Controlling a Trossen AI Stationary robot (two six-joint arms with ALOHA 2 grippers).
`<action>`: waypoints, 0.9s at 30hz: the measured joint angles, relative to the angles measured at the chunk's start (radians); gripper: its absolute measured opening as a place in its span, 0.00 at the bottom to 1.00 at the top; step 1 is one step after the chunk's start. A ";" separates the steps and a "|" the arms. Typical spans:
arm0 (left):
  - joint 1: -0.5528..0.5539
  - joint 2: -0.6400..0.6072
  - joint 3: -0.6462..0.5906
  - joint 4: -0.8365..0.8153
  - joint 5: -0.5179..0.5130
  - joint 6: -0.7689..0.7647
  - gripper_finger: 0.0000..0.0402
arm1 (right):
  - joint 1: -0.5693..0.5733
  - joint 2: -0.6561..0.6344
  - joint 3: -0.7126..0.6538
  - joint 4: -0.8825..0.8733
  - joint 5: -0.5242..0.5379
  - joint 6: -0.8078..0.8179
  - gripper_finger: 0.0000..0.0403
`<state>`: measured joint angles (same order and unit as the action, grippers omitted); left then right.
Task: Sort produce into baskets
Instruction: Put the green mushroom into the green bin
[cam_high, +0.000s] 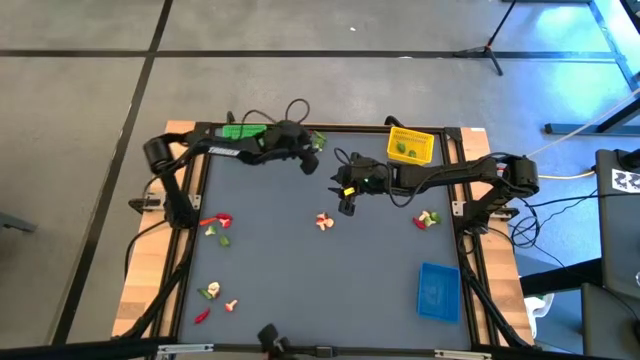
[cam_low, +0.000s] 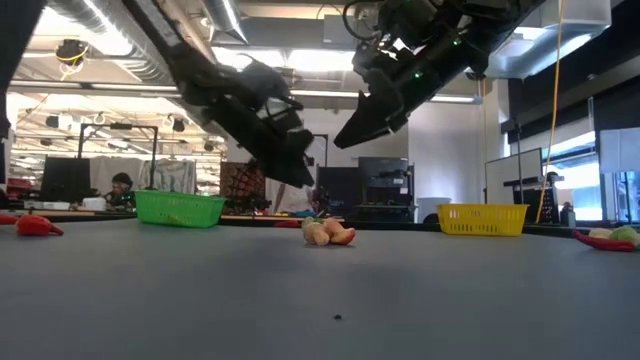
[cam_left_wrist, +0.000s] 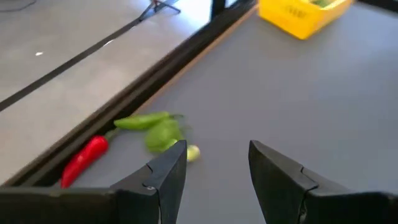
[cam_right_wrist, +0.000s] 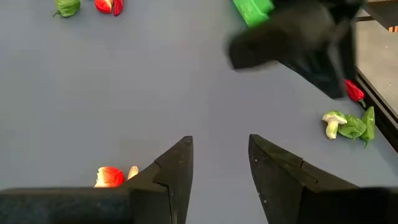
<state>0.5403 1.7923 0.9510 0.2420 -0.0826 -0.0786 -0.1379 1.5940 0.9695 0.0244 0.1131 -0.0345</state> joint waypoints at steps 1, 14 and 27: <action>0.011 0.024 0.024 -0.009 0.000 0.001 0.42 | 0.000 0.000 0.000 -0.002 0.000 0.000 0.39; 0.107 0.234 0.157 -0.083 0.108 0.030 0.41 | 0.000 0.000 0.000 -0.036 0.000 0.001 0.39; 0.107 0.228 0.158 -0.093 0.106 0.128 0.13 | 0.000 -0.001 0.000 -0.032 0.000 0.004 0.39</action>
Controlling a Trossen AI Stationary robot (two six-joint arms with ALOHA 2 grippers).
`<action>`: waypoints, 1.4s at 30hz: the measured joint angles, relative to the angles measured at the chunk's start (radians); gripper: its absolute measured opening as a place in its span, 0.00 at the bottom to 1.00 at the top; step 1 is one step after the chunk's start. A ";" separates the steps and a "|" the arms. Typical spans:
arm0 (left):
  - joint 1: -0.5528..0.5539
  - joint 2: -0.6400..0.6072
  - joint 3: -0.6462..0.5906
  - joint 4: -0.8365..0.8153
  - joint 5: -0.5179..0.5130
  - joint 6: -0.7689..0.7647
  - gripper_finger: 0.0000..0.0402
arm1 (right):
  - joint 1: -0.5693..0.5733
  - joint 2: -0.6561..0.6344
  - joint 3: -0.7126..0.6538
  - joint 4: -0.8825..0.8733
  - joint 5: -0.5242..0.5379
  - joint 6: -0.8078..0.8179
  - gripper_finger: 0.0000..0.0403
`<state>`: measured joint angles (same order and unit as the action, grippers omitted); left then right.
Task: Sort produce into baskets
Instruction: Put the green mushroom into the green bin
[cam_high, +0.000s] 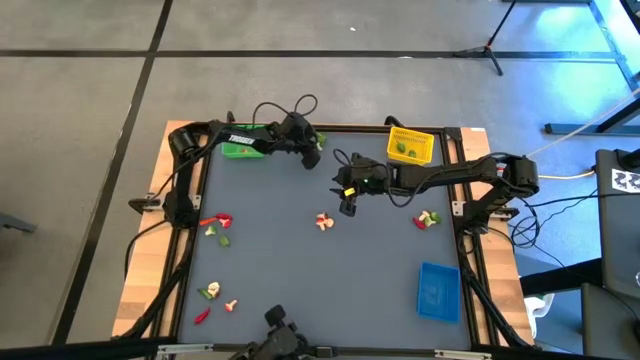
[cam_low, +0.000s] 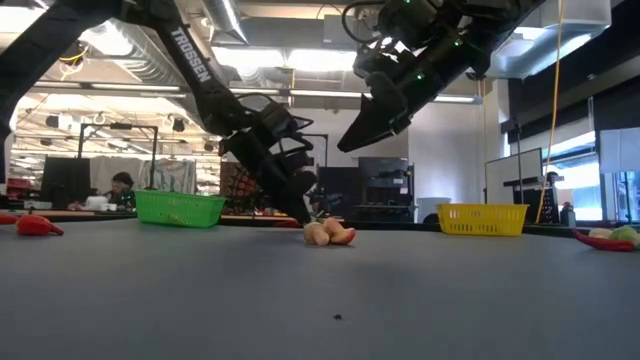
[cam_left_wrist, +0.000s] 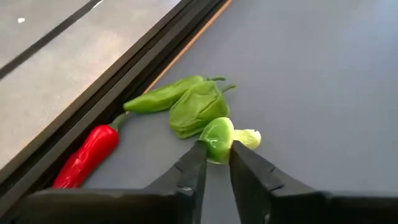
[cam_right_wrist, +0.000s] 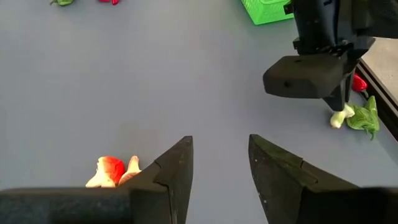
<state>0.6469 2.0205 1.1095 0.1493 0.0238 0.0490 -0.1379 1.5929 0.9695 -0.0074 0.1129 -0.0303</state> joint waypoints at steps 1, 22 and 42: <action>0.001 0.000 0.000 0.000 0.000 0.017 0.11 | 0.000 0.000 0.000 0.001 0.000 0.000 0.39; -0.013 -0.319 -0.002 -0.387 -0.015 0.084 0.02 | 0.000 -0.005 0.001 -0.207 0.021 -0.001 0.39; 0.170 -0.648 -0.007 -0.907 -0.171 0.074 0.01 | 0.000 -0.005 0.001 -0.204 0.035 -0.002 0.39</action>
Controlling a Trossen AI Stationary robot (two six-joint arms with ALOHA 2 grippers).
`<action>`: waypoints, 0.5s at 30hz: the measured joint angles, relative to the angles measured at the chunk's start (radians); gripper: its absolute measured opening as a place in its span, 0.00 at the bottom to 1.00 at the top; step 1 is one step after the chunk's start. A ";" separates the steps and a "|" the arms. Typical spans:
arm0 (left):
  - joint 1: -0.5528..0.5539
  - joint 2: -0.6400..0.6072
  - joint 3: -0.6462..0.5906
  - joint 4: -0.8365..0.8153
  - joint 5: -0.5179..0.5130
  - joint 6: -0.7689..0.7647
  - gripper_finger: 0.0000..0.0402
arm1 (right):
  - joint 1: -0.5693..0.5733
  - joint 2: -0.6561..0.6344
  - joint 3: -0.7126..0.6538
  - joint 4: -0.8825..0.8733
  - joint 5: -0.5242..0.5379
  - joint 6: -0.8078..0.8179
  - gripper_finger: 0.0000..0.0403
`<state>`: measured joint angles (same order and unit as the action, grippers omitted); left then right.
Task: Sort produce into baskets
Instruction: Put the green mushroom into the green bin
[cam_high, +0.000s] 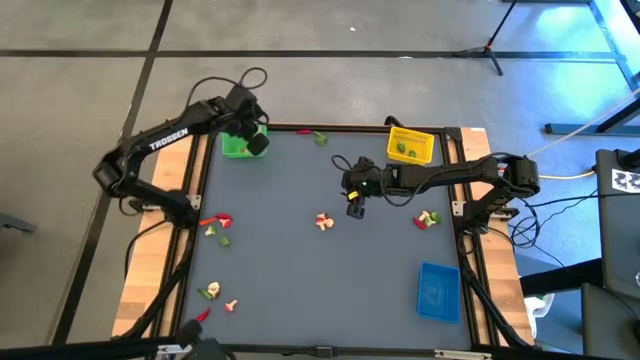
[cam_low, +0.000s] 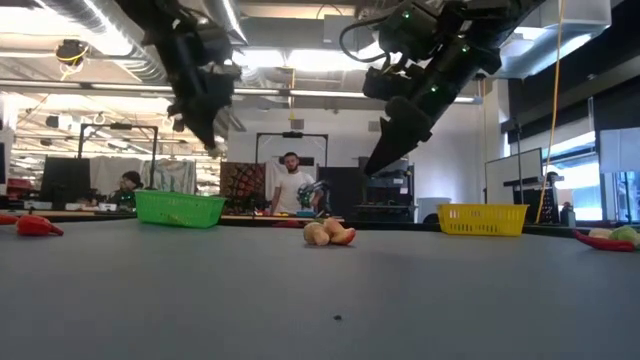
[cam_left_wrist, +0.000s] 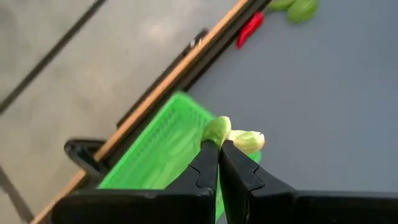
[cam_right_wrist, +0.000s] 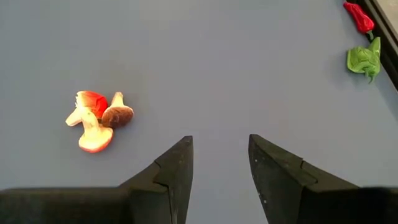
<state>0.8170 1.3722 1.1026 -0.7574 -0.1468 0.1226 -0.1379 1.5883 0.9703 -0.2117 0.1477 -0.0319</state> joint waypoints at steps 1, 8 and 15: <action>0.008 0.009 -0.002 -0.012 -0.001 -0.010 0.01 | 0.000 0.000 0.000 0.000 0.000 0.000 0.39; 0.054 0.035 -0.140 0.087 -0.038 -0.028 0.02 | 0.000 0.000 0.000 -0.001 -0.001 0.008 0.39; 0.069 0.035 -0.225 0.192 -0.045 -0.110 0.02 | 0.000 0.000 0.000 -0.001 -0.002 0.023 0.39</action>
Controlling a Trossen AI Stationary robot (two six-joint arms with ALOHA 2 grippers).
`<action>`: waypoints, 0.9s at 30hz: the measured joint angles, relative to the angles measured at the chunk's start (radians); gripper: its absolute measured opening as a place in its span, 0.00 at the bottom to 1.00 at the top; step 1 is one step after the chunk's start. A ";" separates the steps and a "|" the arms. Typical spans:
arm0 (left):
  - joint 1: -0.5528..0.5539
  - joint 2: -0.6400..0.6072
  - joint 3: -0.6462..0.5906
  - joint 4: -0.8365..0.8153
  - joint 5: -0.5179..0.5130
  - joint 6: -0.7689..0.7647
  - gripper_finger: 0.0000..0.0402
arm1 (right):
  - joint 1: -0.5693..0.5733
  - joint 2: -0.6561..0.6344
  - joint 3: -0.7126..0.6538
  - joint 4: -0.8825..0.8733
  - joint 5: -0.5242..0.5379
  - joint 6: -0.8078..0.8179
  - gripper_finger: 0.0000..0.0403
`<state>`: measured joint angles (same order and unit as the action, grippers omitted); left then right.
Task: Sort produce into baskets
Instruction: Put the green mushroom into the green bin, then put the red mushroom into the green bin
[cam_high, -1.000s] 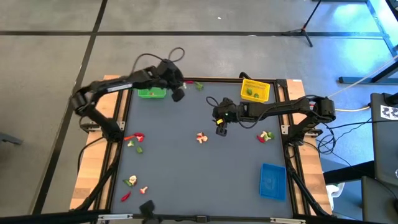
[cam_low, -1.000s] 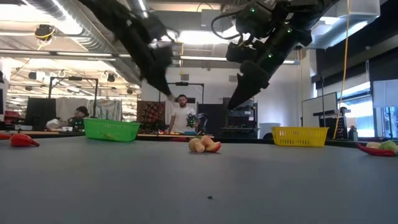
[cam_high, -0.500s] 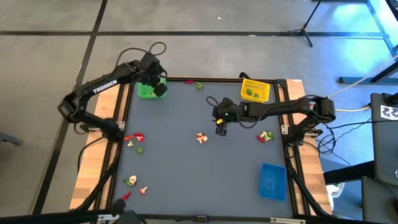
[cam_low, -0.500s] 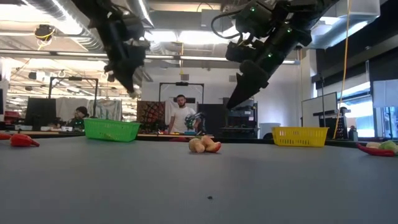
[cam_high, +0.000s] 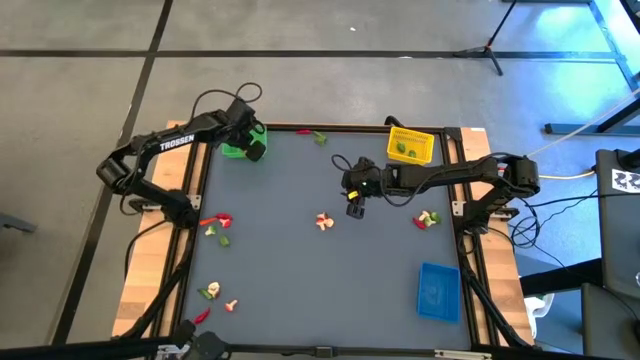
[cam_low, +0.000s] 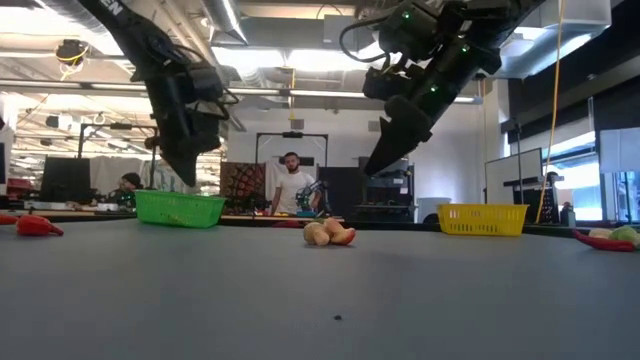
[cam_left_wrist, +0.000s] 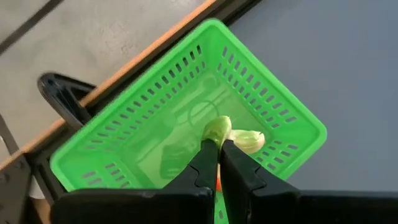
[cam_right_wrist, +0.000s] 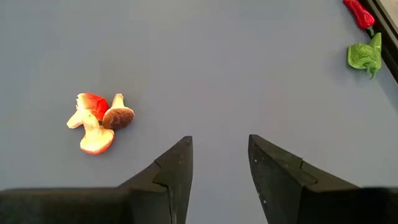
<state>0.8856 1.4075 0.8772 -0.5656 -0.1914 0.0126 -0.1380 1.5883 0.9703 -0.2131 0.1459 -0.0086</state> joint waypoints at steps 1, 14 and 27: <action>0.000 0.000 -0.001 0.001 0.000 -0.003 0.03 | 0.000 0.000 0.000 0.000 0.000 0.000 0.39; -0.028 -0.032 -0.001 0.003 0.016 -0.023 0.38 | 0.000 0.000 0.000 0.001 0.000 0.000 0.39; -0.325 -0.164 0.000 0.040 0.128 -0.061 0.42 | 0.000 0.000 0.000 0.012 -0.008 0.001 0.39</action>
<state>0.5602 1.2434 0.8774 -0.5259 -0.0634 -0.0479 -0.1380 1.5883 0.9703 -0.2014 0.1379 -0.0075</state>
